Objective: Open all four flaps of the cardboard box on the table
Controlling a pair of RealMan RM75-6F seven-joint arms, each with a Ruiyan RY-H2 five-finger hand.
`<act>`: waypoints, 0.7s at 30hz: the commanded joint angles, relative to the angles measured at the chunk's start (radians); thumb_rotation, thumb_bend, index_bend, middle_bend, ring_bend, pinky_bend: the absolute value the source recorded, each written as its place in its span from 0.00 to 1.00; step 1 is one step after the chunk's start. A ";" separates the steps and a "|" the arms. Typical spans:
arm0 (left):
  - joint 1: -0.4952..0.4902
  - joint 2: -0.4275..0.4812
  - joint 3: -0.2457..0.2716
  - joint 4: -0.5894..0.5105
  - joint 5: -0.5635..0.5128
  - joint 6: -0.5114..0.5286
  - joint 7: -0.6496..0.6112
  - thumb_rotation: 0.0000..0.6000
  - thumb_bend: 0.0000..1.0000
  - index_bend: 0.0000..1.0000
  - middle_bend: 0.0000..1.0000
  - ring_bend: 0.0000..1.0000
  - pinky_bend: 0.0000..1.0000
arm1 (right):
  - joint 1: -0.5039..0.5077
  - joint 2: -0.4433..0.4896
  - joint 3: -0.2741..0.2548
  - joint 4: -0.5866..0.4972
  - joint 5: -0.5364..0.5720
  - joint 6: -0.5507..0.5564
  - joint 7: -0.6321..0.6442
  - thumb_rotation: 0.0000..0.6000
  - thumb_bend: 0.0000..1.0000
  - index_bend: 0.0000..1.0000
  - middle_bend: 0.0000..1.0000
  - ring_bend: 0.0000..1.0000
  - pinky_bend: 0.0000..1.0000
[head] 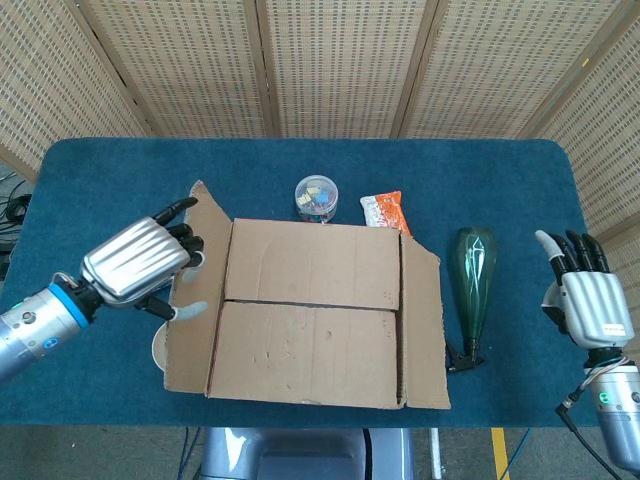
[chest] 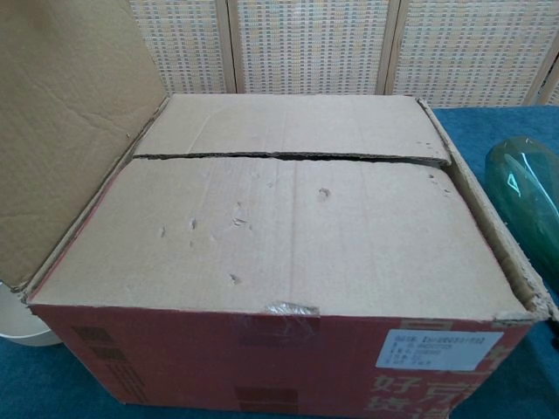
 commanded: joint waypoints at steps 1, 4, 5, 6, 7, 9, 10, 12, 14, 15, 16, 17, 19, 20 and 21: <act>0.049 0.031 0.014 0.020 0.034 0.044 -0.042 0.31 0.30 0.58 0.42 0.32 0.00 | 0.003 0.000 0.001 -0.007 -0.002 -0.002 -0.007 1.00 1.00 0.07 0.13 0.00 0.03; 0.092 0.051 0.029 0.037 0.059 0.074 -0.074 0.31 0.30 0.58 0.42 0.32 0.00 | 0.007 0.000 0.002 -0.016 -0.002 -0.004 -0.016 1.00 1.00 0.07 0.13 0.00 0.03; 0.105 0.055 0.034 0.042 0.067 0.080 -0.083 0.31 0.30 0.58 0.42 0.32 0.00 | 0.007 0.001 0.003 -0.018 -0.002 -0.005 -0.018 1.00 1.00 0.07 0.13 0.00 0.03; 0.118 0.058 0.041 0.049 0.074 0.082 -0.091 0.31 0.30 0.58 0.42 0.32 0.00 | 0.009 0.000 0.003 -0.021 -0.002 -0.006 -0.021 1.00 1.00 0.07 0.13 0.00 0.03; 0.129 0.057 0.048 0.056 0.082 0.081 -0.096 0.31 0.30 0.58 0.42 0.32 0.00 | 0.010 0.000 0.003 -0.023 -0.001 -0.006 -0.024 1.00 1.00 0.07 0.13 0.00 0.03; 0.146 0.051 0.059 0.069 0.096 0.071 -0.105 0.31 0.30 0.58 0.42 0.32 0.00 | 0.010 -0.001 0.003 -0.026 -0.001 -0.007 -0.028 1.00 1.00 0.07 0.13 0.00 0.03; 0.155 0.044 0.067 0.077 0.103 0.060 -0.112 0.30 0.30 0.58 0.42 0.32 0.00 | 0.011 -0.003 0.002 -0.028 -0.001 -0.008 -0.030 1.00 1.00 0.07 0.13 0.00 0.03; 0.166 0.032 0.077 0.090 0.108 0.046 -0.122 0.30 0.30 0.58 0.42 0.32 0.00 | 0.011 -0.005 0.001 -0.030 0.000 -0.008 -0.034 1.00 1.00 0.07 0.13 0.00 0.03; 0.178 0.015 0.085 0.107 0.109 0.039 -0.132 0.31 0.30 0.58 0.42 0.32 0.00 | 0.010 -0.006 0.000 -0.032 0.000 -0.006 -0.038 1.00 1.00 0.07 0.13 0.00 0.03; 0.184 0.004 0.091 0.117 0.108 0.034 -0.136 0.31 0.30 0.58 0.42 0.32 0.00 | 0.009 -0.005 -0.001 -0.034 -0.001 -0.005 -0.039 1.00 1.00 0.07 0.13 0.00 0.03; 0.189 -0.006 0.095 0.126 0.108 0.030 -0.138 0.31 0.30 0.58 0.42 0.32 0.00 | 0.008 -0.005 -0.001 -0.036 -0.001 -0.004 -0.041 1.00 1.00 0.07 0.13 0.00 0.03; 0.192 -0.014 0.098 0.134 0.109 0.025 -0.139 0.31 0.30 0.58 0.42 0.32 0.00 | 0.007 -0.004 -0.001 -0.037 -0.001 -0.002 -0.041 1.00 1.00 0.07 0.13 0.00 0.03; 0.196 -0.033 0.103 0.147 0.109 0.016 -0.138 0.31 0.30 0.58 0.42 0.32 0.00 | 0.005 -0.003 -0.002 -0.039 -0.001 0.001 -0.041 1.00 1.00 0.07 0.13 0.00 0.03; 0.197 -0.045 0.106 0.154 0.108 0.008 -0.137 0.31 0.30 0.58 0.42 0.32 0.00 | 0.004 -0.002 -0.002 -0.040 -0.001 0.002 -0.041 1.00 1.00 0.07 0.13 0.00 0.03; 0.198 -0.055 0.108 0.158 0.107 0.002 -0.135 0.31 0.30 0.58 0.42 0.32 0.00 | 0.003 -0.002 -0.003 -0.040 -0.001 0.004 -0.041 1.00 1.00 0.07 0.13 0.00 0.03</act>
